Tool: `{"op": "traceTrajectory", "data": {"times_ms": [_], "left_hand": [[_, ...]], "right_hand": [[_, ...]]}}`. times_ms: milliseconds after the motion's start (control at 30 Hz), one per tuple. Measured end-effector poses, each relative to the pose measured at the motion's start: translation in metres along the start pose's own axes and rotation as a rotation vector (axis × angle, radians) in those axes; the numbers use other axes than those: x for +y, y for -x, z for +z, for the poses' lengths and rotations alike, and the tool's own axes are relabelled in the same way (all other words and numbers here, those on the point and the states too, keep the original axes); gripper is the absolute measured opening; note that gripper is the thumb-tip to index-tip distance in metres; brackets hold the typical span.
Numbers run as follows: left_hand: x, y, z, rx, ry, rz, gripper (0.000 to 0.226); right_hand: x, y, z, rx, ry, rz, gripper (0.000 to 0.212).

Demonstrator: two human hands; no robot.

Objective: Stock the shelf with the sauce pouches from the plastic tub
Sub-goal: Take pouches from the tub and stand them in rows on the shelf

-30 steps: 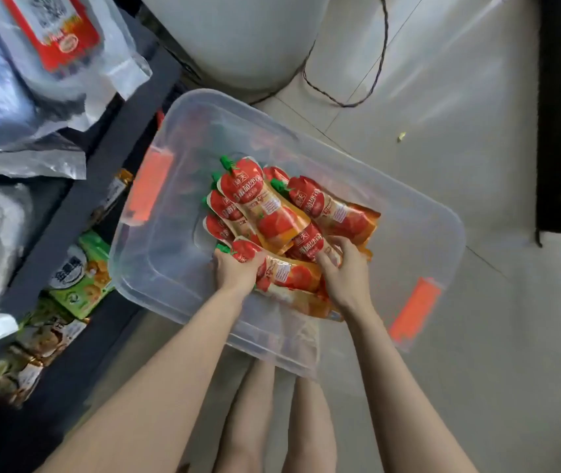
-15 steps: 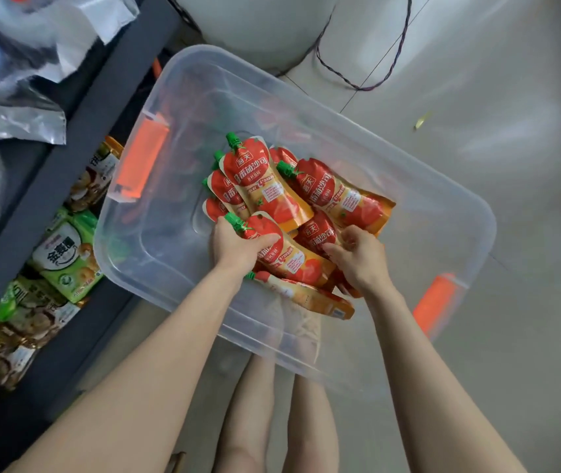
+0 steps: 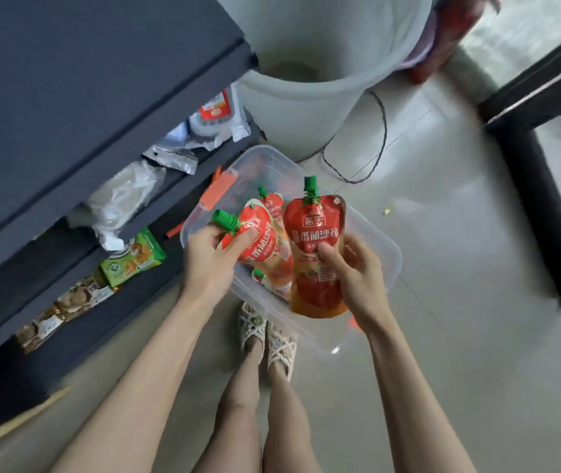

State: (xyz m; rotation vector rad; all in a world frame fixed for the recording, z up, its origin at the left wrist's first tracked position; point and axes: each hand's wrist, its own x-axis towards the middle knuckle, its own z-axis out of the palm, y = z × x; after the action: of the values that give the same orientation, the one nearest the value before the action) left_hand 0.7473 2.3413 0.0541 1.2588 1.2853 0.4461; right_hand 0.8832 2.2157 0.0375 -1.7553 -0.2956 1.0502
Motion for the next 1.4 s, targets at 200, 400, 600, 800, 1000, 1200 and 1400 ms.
{"op": "traceTrajectory", "data": {"times_ms": [200, 400, 600, 800, 1000, 1200, 1400], "left_hand": [[0.099, 0.097, -0.080, 0.165, 0.112, 0.199, 0.008], [0.172, 0.180, -0.150, 0.480, 0.389, 0.307, 0.012], [0.225, 0.232, -0.218, 0.467, 0.601, 0.389, 0.016], [0.244, 0.254, -0.303, 0.332, 0.480, 0.426, 0.049], [0.269, 0.231, -0.387, 0.601, 0.454, 0.577, 0.027], [0.267, 0.192, -0.456, 0.739, 0.326, 0.673, 0.022], [0.247, 0.170, -0.492, 0.798, 0.284, 0.710, 0.017]], "right_hand": [[-0.108, 0.081, 0.028, -0.285, 0.006, -0.087, 0.016], [-0.198, 0.155, 0.077, -0.503, -0.033, -0.162, 0.021], [-0.271, 0.213, 0.149, -0.604, -0.028, -0.369, 0.014], [-0.331, 0.242, 0.227, -0.703, -0.067, -0.488, 0.019], [-0.377, 0.251, 0.305, -0.752, -0.152, -0.526, 0.014], [-0.404, 0.237, 0.378, -0.627, -0.149, -0.673, 0.026], [-0.415, 0.216, 0.444, -0.540, -0.166, -0.799, 0.018]]}}
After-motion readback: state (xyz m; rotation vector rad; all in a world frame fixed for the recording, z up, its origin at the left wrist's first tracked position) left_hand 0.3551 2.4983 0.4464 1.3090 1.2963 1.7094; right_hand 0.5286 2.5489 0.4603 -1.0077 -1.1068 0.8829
